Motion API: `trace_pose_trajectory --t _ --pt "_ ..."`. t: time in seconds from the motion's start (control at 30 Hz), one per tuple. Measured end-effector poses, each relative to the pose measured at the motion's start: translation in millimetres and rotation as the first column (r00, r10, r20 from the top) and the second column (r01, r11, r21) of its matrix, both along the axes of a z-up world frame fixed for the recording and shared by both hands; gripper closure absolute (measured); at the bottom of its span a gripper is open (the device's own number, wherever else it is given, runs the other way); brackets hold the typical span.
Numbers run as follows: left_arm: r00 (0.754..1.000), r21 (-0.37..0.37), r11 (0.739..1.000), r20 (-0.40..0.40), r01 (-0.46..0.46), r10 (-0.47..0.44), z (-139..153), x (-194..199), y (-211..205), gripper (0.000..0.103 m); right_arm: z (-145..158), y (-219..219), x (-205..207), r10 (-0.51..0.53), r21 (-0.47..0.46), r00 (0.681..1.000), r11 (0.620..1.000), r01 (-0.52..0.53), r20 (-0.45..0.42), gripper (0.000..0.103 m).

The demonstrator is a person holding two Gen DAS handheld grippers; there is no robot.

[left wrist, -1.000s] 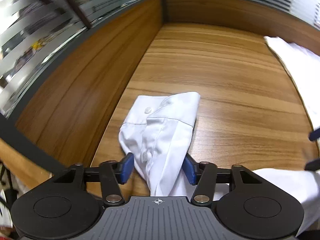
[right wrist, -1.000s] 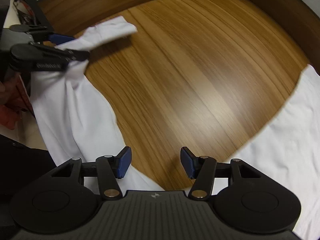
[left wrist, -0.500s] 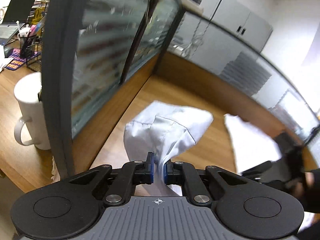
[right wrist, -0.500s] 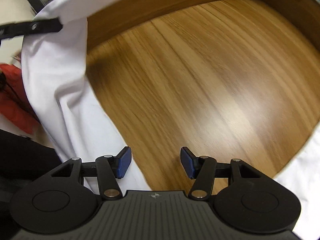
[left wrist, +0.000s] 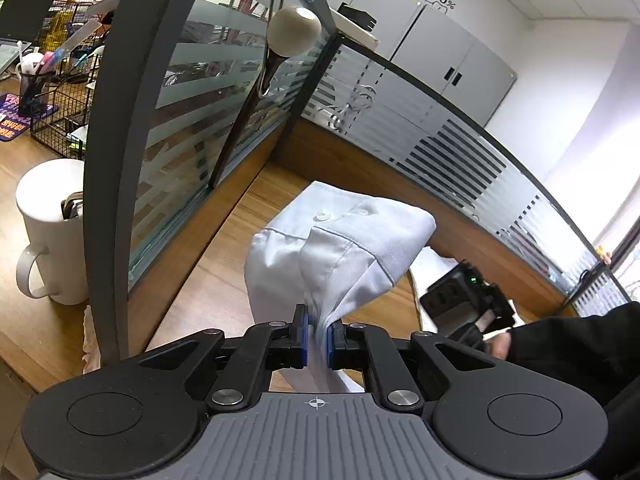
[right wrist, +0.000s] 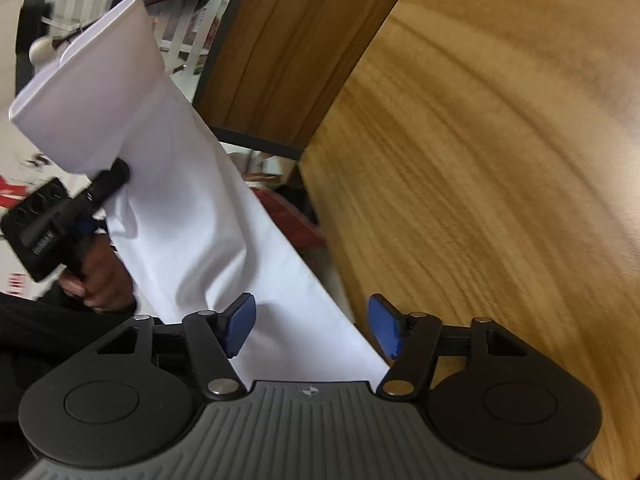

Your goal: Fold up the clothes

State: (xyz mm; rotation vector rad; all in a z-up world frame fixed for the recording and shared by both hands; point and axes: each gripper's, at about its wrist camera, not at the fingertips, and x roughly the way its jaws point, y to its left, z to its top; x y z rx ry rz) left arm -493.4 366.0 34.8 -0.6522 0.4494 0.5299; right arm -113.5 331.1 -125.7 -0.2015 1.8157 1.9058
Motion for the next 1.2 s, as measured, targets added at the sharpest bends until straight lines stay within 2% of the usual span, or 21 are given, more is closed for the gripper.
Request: trace_pose_trajectory --t 0.1,0.13,0.17,0.27,0.4,0.5,0.57,0.63,0.7,0.77,0.87,0.97,1.03,1.1,1.13,1.2 --pt "1.000 -0.002 1.000 -0.005 -0.008 0.008 -0.7 -1.8 -0.4 0.093 -10.5 10.0 -2.7 0.040 -0.013 0.998 0.999 -0.041 -0.057 0.054" --pt "1.000 -0.004 1.000 -0.007 -0.012 0.012 -1.1 -2.0 -0.2 0.093 -10.5 12.0 -4.1 0.052 -0.014 0.997 0.998 -0.053 -0.063 0.064" --pt "1.000 -0.006 1.000 -0.009 -0.015 0.015 -1.6 -2.1 0.0 0.093 -11.1 13.0 -5.7 0.062 -0.013 0.996 0.998 -0.062 -0.062 0.079" --pt "0.999 -0.006 0.999 -0.023 -0.032 0.032 -4.5 -7.2 0.9 0.093 -5.3 10.2 -5.8 0.053 -0.008 0.998 0.999 -0.054 -0.037 0.100" --pt "0.998 -0.009 0.999 -0.048 -0.051 0.051 -12.8 -11.3 5.8 0.092 11.0 -3.8 2.7 -0.020 0.023 1.000 1.000 0.020 0.002 0.101" --pt "0.990 0.036 0.998 -0.125 -0.054 0.058 -21.4 -7.9 7.4 0.092 32.0 -15.6 10.4 -0.095 0.059 0.994 0.994 0.091 0.062 0.101" --pt "0.978 0.076 0.996 -0.199 -0.054 0.068 -29.8 -2.1 7.1 0.092 48.6 -23.3 17.5 -0.170 0.090 0.978 0.983 0.159 0.123 0.101" --pt "0.957 0.102 0.993 -0.275 -0.067 0.093 -40.5 5.6 8.9 0.092 67.2 -28.0 19.8 -0.245 0.125 0.945 0.967 0.222 0.217 0.101" --pt "0.929 0.103 0.990 -0.348 -0.096 0.126 -52.5 15.1 12.8 0.092 82.9 -27.6 13.9 -0.290 0.165 0.899 0.955 0.248 0.329 0.101" --pt "0.895 0.107 0.987 -0.419 -0.120 0.154 -64.2 26.0 16.6 0.091 85.9 -21.6 -1.7 -0.275 0.180 0.854 0.960 0.216 0.442 0.101" --pt "0.843 0.144 0.984 -0.511 -0.108 0.167 -79.9 42.0 19.4 0.089 77.2 -16.0 -33.0 -0.221 0.182 0.766 0.974 0.138 0.604 0.101" --pt "0.818 0.175 0.982 -0.555 -0.065 0.153 -89.7 50.8 19.5 0.081 62.8 -17.0 -60.9 -0.181 0.172 0.655 0.982 0.078 0.734 0.101" --pt "0.803 0.197 0.980 -0.579 -0.034 0.144 -92.5 54.4 17.9 0.070 58.2 -19.0 -73.9 -0.179 0.187 0.588 0.981 0.048 0.789 0.101" --pt "0.790 0.220 0.975 -0.595 -0.014 0.146 -90.8 54.4 15.7 0.061 56.2 -23.2 -80.2 -0.190 0.201 0.543 0.979 0.039 0.818 0.098" --pt "0.788 0.232 0.973 -0.596 -0.011 0.151 -87.3 53.3 14.3 0.059 58.1 -25.9 -81.9 -0.199 0.211 0.522 0.977 0.036 0.830 0.090" --pt "0.794 0.248 0.969 -0.593 0.020 0.135 -76.8 52.4 9.4 0.055 70.1 -37.8 -82.5 -0.233 0.247 0.506 0.968 0.040 0.831 0.086"
